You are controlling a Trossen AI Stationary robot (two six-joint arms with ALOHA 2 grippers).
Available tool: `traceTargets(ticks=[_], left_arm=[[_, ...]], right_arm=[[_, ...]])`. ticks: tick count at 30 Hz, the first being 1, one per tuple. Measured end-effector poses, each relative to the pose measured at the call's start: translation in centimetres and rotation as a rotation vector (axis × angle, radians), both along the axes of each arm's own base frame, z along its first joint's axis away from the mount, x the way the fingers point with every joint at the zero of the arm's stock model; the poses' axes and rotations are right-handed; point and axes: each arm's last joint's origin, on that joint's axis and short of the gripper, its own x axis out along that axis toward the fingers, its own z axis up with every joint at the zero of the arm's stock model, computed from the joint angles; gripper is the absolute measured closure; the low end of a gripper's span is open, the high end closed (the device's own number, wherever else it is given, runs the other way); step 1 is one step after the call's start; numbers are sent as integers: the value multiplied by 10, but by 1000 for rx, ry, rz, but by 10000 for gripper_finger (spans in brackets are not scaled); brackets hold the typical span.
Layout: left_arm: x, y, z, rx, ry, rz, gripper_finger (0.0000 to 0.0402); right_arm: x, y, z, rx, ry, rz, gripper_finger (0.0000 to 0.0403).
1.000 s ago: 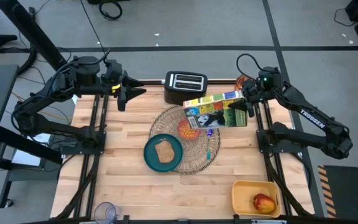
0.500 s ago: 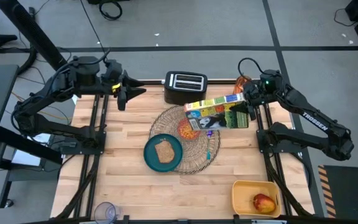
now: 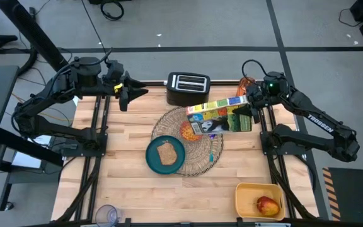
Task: Arrange a breakfast setting
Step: Pour the cereal into the bowl
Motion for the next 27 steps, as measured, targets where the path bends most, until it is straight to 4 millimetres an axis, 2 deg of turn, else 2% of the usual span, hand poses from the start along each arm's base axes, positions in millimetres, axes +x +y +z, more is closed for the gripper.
traceTargets(ticks=[27], left_arm=[[0, 0, 0, -2, -5, 2, 230]], right_arm=[[0, 2, 1, 6, 9, -43, 228]])
